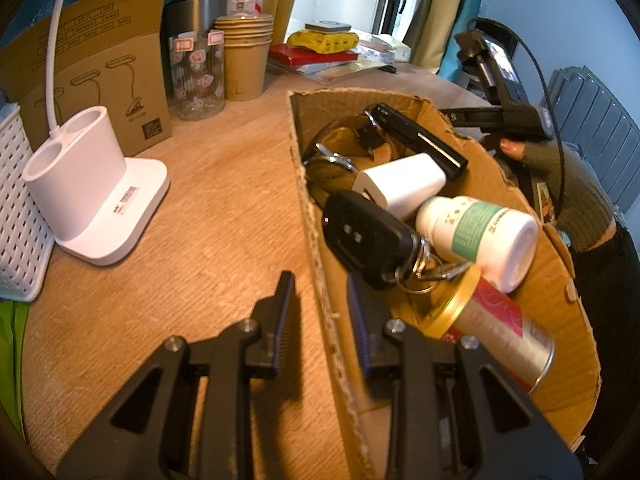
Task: Organize rigid objects
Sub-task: 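Close the right gripper around the white earbud case, then lift the earbud case with the right gripper and carry it over the box, then lower the earbud case into the box and open the right gripper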
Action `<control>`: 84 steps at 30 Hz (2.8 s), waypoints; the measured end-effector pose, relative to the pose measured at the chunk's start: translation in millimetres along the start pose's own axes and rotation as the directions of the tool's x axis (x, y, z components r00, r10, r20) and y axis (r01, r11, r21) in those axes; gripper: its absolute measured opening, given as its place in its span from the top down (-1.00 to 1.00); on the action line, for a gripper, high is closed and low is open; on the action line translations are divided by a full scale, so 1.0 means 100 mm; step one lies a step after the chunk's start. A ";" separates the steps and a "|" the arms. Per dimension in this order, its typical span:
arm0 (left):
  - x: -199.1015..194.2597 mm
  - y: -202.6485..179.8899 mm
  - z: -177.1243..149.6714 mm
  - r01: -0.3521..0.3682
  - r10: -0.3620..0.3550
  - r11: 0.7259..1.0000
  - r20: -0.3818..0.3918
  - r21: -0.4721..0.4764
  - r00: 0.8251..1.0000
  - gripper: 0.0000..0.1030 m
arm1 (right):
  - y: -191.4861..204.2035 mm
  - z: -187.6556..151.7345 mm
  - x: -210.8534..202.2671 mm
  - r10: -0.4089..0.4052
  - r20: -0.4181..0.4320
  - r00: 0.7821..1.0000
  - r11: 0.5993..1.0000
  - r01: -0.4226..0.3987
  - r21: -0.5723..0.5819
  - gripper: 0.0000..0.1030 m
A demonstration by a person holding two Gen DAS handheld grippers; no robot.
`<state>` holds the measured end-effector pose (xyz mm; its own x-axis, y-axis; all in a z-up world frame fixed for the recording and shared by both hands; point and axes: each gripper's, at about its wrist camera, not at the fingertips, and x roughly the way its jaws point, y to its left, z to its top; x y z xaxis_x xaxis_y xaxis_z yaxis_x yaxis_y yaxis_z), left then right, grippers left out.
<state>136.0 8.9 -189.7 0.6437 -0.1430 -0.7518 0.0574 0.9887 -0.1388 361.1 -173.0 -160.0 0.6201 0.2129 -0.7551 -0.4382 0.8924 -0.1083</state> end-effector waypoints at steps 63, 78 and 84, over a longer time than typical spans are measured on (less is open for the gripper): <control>0.00 0.00 0.00 0.001 -0.001 1.000 0.000 -0.001 1.000 0.45 | 1.56 -0.27 -1.09 0.268 0.105 0.958 0.906 -0.213 -0.366 -0.20; 0.00 0.00 0.00 0.001 -0.001 1.000 0.000 -0.002 1.000 0.45 | 1.55 -0.25 -1.10 0.285 0.086 0.955 0.900 -0.236 -0.366 -0.28; 0.00 0.02 0.00 0.001 -0.001 1.000 0.000 -0.001 1.000 0.44 | 1.50 -0.24 -1.11 0.287 0.101 0.953 0.907 -0.237 -0.347 -0.29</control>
<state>136.5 10.6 -189.7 0.6439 -0.1436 -0.7515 0.0570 0.9885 -0.1400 211.1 -72.4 -108.0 0.5307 0.4990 -0.6851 -0.7703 0.6212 -0.1443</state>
